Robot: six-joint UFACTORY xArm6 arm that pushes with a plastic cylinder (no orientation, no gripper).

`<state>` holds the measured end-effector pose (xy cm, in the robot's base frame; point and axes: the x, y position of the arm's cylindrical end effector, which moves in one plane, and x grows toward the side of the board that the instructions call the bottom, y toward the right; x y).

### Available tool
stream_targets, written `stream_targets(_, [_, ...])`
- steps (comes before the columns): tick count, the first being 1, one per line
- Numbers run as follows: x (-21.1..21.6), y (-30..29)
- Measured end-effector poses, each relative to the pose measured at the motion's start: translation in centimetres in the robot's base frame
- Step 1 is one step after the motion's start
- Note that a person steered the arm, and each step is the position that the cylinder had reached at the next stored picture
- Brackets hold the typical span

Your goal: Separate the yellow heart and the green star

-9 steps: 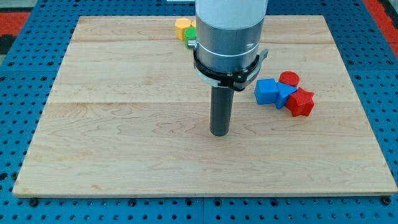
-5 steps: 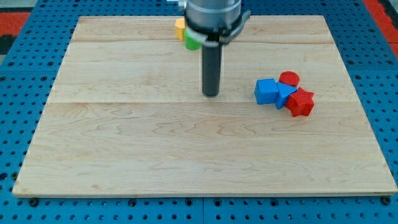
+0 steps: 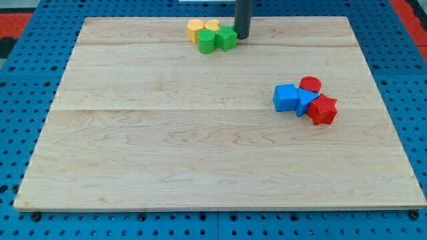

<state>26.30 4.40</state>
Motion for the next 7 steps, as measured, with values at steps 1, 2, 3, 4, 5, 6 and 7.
stream_targets(1, [-1.8, 1.5])
stream_targets(2, [-2.4, 0.0])
stream_targets(3, [-2.9, 0.0])
stream_targets(4, [-2.6, -0.2])
stream_targets(5, [0.2, -1.8])
stream_targets(6, [2.4, -3.5])
stream_targets(7, [-0.2, -2.2])
